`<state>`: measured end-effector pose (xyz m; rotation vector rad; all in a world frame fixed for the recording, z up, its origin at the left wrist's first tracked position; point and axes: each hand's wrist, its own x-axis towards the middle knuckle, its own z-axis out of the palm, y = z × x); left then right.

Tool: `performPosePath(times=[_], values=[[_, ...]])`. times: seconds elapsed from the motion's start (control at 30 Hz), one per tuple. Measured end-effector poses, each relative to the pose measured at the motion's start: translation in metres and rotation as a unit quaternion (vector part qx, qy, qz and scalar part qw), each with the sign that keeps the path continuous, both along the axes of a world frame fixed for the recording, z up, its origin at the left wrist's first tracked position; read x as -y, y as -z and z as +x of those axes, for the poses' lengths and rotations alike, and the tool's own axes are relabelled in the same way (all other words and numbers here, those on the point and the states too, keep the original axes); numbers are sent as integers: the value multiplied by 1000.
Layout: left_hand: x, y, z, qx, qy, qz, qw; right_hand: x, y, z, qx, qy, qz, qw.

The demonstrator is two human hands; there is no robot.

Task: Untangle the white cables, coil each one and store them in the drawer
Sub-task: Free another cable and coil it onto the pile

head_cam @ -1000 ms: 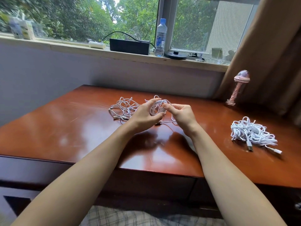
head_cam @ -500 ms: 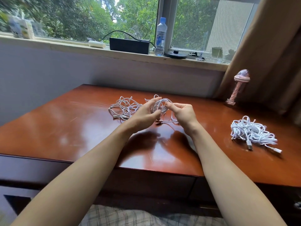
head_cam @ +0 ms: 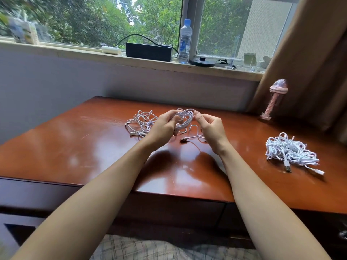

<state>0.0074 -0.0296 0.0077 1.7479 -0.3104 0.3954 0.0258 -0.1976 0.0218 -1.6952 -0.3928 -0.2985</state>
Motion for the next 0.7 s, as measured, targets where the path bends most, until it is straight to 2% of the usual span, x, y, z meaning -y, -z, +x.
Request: performPosePath(times=[0.17,0.5,0.7], values=[[1,-4,-4,-12,42,-48,998,1,3,8,34,10,16,999],[5,-5,-9,-30,95,-101,990,0,13,23,23,-2,-6,1000],[4,-6,-8,-19,90,-104,990,-2,18,20,3,-63,-37,997]])
